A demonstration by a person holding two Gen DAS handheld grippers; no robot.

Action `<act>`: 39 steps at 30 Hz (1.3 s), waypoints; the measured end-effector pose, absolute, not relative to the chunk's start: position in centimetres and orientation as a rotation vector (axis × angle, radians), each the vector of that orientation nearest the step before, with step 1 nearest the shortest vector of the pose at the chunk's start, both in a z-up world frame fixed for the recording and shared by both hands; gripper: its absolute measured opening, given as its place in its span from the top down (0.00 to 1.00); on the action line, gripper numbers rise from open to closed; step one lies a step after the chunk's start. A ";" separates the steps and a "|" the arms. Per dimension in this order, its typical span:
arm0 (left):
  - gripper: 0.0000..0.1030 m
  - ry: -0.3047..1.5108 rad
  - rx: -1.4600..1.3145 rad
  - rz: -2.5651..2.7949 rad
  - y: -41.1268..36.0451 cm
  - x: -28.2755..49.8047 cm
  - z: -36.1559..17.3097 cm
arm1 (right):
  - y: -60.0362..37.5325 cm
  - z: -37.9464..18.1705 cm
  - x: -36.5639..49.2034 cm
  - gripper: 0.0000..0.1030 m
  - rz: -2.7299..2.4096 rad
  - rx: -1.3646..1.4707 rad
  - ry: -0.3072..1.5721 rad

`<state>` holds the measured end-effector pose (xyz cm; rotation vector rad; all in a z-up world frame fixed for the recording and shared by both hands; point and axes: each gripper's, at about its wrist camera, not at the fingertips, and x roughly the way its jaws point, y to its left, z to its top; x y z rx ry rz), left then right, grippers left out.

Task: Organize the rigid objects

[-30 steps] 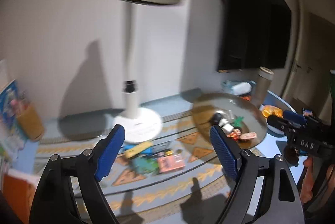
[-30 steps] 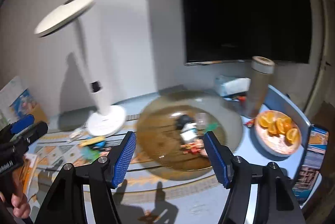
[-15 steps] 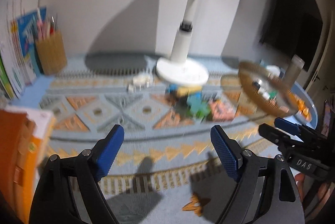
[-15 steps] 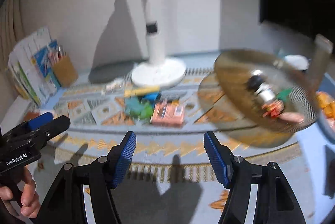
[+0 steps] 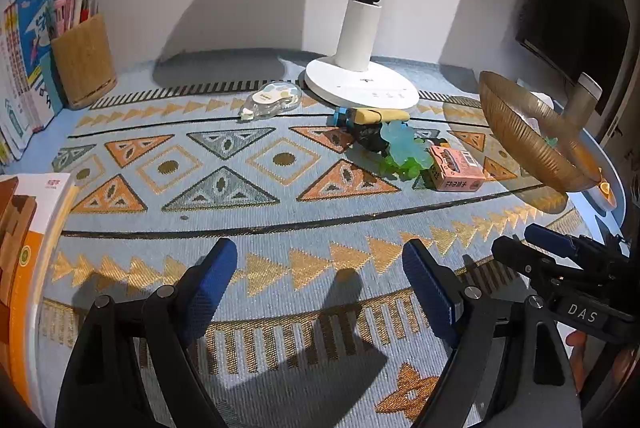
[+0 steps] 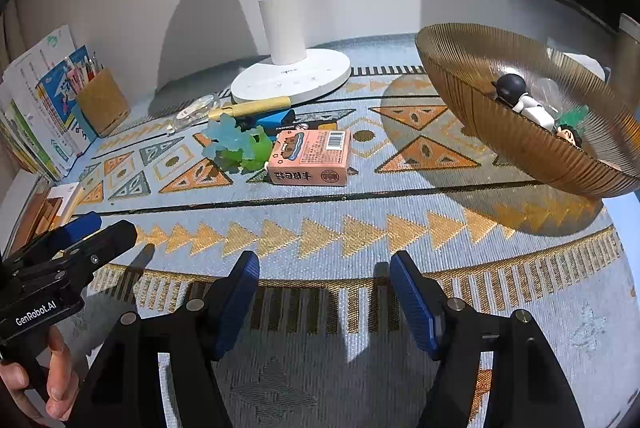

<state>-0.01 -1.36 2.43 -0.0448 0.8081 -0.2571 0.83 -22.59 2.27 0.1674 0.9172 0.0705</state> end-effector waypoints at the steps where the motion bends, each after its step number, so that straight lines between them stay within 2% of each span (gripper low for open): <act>1: 0.19 0.811 -0.043 -0.256 -1.4 0.1 2.4 | -22.6 2.2 0.8 0.35 0.074 0.170 0.918; 15: 0.19 0.775 0.173 -0.231 -4.5 -0.9 2.2 | -22.7 1.9 1.1 0.33 0.072 0.186 0.937; 18: 0.18 0.777 0.207 -0.227 -5.1 -1.1 2.1 | -22.8 1.7 1.2 0.28 0.067 0.183 0.945; 39: 0.18 0.815 0.138 -0.242 -4.3 -0.3 1.9 | -22.7 1.4 1.3 0.27 0.064 0.175 0.952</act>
